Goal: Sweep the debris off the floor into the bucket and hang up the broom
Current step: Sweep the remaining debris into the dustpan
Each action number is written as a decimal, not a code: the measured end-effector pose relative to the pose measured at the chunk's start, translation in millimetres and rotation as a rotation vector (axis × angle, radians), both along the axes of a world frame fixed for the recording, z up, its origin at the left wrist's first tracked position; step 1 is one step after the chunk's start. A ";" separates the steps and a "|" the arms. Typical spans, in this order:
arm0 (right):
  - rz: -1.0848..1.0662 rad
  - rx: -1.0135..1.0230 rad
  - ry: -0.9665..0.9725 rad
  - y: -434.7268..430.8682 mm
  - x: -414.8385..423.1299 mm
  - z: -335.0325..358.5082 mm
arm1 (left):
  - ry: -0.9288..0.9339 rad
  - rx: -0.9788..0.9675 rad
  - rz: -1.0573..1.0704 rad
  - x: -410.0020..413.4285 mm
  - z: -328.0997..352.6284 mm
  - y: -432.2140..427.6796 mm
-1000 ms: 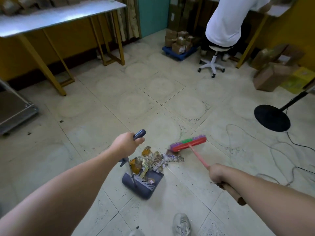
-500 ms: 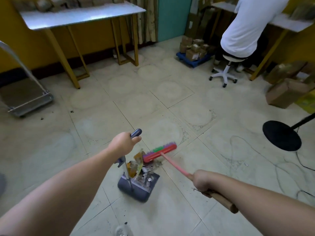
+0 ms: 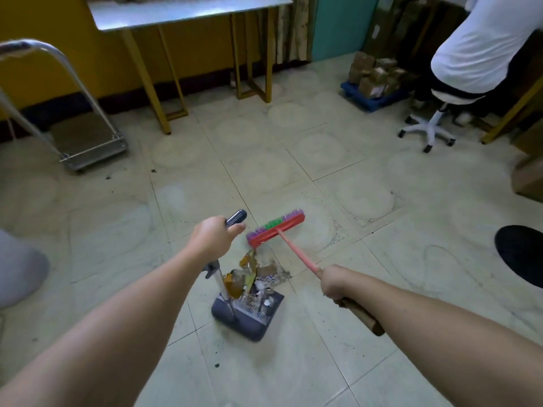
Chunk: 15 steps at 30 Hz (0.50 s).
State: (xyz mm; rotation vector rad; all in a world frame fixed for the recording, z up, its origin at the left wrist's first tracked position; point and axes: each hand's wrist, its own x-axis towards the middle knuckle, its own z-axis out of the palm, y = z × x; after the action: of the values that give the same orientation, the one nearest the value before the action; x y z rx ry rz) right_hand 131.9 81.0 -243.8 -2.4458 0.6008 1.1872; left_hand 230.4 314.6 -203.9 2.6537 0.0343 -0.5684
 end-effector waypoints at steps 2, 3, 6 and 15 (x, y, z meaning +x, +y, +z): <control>0.017 -0.013 0.042 9.3 4.5 -23.5 | -0.019 0.014 0.001 3.8 -1.4 -3.4; 0.040 -0.034 0.077 13.5 3.2 -33.7 | -0.027 0.020 -0.001 5.9 -2.1 -4.0; 0.068 -0.047 0.199 20.5 -19.0 -45.1 | -0.025 0.025 -0.006 10.0 -2.7 -1.3; -0.023 0.097 0.162 21.5 -75.0 4.6 | 0.024 -0.053 -0.050 2.8 4.2 5.9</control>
State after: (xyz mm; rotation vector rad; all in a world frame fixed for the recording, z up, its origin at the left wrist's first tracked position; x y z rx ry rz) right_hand 56.9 102.5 -239.3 -2.2722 0.5995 1.3809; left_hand 233.1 320.5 -199.7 2.6033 -0.0401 -0.6087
